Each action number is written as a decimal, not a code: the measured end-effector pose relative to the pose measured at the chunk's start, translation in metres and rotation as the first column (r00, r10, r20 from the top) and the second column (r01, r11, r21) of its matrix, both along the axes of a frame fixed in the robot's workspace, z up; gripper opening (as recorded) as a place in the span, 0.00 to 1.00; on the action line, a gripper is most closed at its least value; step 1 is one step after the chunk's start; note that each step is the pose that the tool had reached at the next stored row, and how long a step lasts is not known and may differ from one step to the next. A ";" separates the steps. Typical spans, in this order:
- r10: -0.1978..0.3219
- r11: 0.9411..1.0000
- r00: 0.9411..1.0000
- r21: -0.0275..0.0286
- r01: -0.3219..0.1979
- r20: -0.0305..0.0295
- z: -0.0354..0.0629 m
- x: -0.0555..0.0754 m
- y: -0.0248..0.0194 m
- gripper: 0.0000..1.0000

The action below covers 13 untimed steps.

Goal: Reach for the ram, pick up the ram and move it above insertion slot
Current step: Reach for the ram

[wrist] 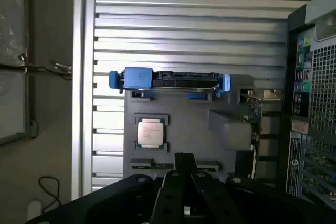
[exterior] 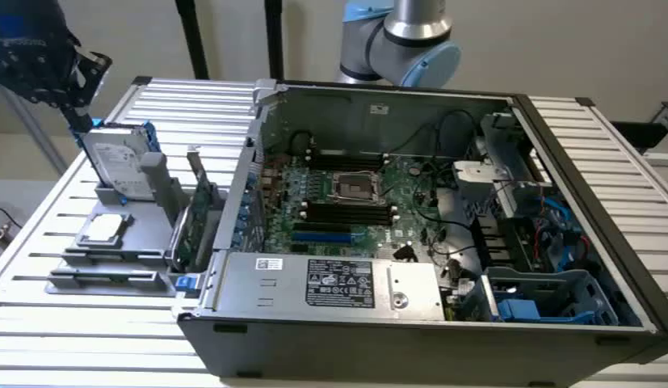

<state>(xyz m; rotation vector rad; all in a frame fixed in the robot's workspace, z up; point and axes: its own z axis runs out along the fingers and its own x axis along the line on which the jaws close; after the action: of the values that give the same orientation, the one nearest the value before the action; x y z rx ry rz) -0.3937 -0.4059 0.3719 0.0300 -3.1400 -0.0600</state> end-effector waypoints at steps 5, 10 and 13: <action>0.000 1.000 1.000 0.000 0.000 0.000 0.0000 0.000 0.0000 0.11; 0.000 1.000 1.000 0.000 0.000 0.000 0.0000 0.000 0.0000 0.11; 0.000 1.000 1.000 0.000 0.000 0.000 0.0000 0.000 0.0000 0.11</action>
<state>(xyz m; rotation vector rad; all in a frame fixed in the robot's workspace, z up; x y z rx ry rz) -0.3937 -0.4059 0.3719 0.0300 -3.1400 -0.0600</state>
